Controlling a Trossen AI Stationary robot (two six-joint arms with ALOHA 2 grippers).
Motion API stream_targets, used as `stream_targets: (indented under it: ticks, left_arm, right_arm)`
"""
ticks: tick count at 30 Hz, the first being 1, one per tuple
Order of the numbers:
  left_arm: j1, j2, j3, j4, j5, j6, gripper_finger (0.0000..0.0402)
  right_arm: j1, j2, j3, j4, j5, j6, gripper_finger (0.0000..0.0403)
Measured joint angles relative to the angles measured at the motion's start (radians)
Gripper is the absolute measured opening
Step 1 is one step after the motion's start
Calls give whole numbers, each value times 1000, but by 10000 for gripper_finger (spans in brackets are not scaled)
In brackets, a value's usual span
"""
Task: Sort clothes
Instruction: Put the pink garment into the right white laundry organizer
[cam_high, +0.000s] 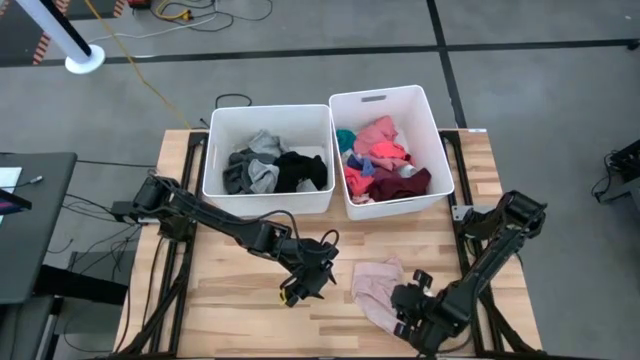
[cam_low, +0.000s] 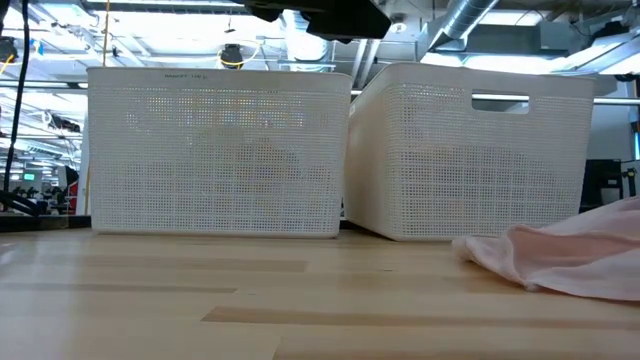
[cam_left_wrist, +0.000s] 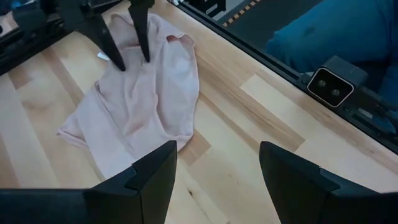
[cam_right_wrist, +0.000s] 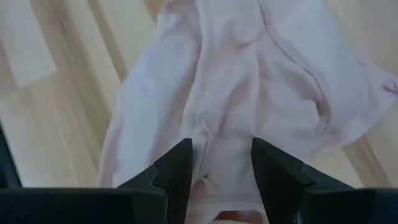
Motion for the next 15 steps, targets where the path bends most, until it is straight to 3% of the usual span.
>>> stream_targets:
  ticks: [6,13,15]
  left_arm:
    - [0,0,0,-11,0,0,224]
    - [0,0,0,-18,0,-3,224]
    - [0,0,0,-19,0,-3,224]
  right_arm:
    - [-41,-1,-56,92,-11,-76,142]
    - [-73,-1,-120,200,-55,-164,27]
    - [-72,-1,-121,212,-49,-183,10]
